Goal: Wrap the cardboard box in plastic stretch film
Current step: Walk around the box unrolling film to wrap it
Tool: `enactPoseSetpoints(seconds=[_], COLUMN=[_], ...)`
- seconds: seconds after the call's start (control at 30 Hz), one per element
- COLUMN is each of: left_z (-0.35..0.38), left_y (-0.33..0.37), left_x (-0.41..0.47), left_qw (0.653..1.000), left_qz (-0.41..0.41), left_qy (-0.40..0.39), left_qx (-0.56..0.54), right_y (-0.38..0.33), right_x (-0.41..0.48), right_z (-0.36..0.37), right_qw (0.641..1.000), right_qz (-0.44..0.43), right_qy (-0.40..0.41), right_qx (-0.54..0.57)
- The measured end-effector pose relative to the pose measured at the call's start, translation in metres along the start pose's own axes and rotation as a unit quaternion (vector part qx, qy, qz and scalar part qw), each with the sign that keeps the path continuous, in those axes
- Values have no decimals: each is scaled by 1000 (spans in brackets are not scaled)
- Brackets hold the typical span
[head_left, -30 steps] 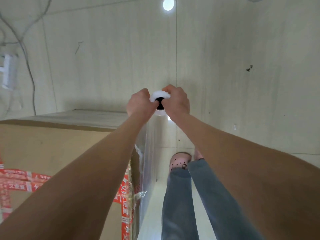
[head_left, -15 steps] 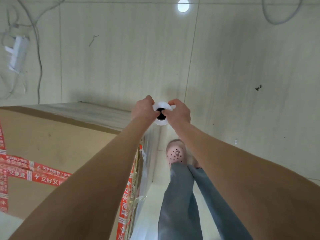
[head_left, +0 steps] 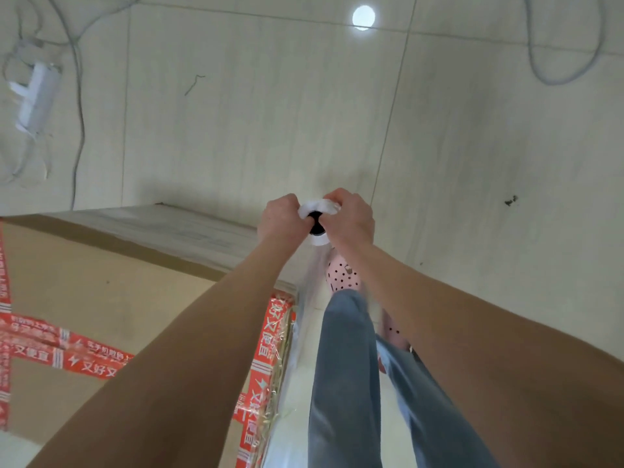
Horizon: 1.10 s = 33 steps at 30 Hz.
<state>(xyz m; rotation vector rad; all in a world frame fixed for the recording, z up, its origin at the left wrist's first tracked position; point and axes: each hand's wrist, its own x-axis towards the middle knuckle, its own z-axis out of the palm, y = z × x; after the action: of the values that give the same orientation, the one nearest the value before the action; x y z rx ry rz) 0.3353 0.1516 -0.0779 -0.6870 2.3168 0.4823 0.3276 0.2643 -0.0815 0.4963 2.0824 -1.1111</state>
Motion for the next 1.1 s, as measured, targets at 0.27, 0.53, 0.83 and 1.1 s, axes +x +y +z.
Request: enactPoseSetpoints(seconds=[0.27,0.53,0.83,1.1], left_z=[-11,-33,-45,-57], left_y=[-17,-7,-22,-42], left_x=[10,34,51,60], left_qw=[994,988,1000,989], left_qz=[-74,104,17,-69], left_qy=[-15,-16,8,2], left_qx=[-79,111,16,-131], right_y=[-15,-34,-52,-69], right_x=[2,13,27,29], right_z=[17,21,30,51], right_qw=[997,997,998,998], right_qz=[76,51,20,42], right_qy=[-7,-22,-53,-42], right_qx=[-15,-50,-34,16])
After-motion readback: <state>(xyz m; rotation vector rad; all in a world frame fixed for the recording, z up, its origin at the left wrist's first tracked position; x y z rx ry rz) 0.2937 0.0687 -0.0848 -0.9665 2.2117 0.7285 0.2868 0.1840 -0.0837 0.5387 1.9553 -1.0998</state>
